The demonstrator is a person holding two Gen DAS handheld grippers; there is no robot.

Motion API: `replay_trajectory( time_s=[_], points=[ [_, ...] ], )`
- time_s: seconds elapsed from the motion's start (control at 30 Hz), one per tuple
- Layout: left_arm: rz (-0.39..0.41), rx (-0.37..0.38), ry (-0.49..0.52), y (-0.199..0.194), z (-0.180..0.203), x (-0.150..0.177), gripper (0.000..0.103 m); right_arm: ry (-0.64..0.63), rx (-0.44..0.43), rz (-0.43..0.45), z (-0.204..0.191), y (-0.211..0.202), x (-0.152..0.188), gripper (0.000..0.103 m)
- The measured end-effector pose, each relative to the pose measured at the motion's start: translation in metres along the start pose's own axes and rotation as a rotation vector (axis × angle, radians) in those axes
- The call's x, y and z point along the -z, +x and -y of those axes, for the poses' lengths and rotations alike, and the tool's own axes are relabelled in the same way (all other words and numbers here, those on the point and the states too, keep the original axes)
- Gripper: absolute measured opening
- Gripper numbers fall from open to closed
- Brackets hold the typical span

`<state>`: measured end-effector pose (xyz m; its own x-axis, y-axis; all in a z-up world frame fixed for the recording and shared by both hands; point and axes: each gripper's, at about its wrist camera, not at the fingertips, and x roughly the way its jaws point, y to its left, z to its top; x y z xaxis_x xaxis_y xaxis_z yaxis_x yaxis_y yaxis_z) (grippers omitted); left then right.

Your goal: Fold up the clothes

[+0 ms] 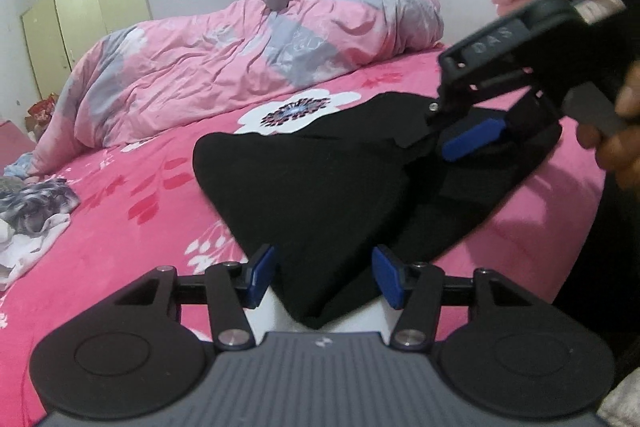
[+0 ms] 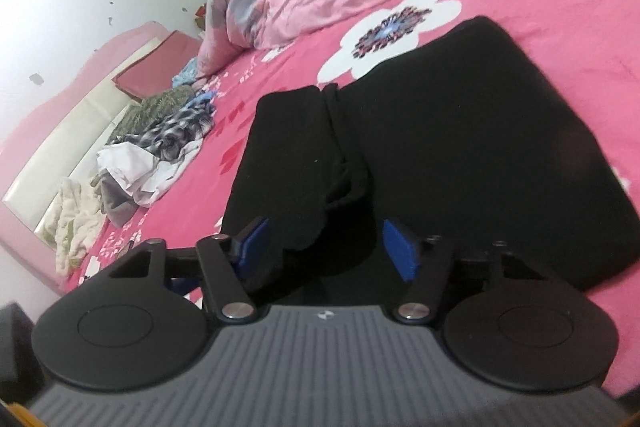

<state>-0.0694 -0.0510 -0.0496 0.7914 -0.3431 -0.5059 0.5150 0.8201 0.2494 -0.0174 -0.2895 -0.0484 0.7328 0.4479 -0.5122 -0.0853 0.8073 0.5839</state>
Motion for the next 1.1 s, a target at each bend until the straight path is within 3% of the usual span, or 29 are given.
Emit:
replay_trajectory(
  time_s=[0.17, 0.23, 0.3, 0.63, 1.1],
  points=[
    [0.001, -0.004, -0.010, -0.002, -0.002, 0.004, 0.056, -0.006, 0.028, -0.022, -0.002, 0.013, -0.006, 0.037],
    [-0.004, -0.004, -0.018, -0.001, -0.002, 0.005, 0.056, -0.009, 0.034, -0.021, 0.000, 0.016, -0.008, 0.014],
    [-0.010, -0.009, -0.021, -0.001, -0.002, 0.005, 0.056, -0.007, 0.037, -0.002, 0.002, 0.014, -0.009, 0.005],
    [-0.035, -0.041, 0.031, -0.002, 0.010, -0.001, 0.056, -0.035, 0.079, 0.158, 0.009, -0.021, -0.014, 0.003],
    [-0.064, -0.056, 0.168, -0.002, 0.041, -0.018, 0.061, 0.038, 0.183, 0.280, 0.065, -0.065, -0.003, 0.003]
  ],
)
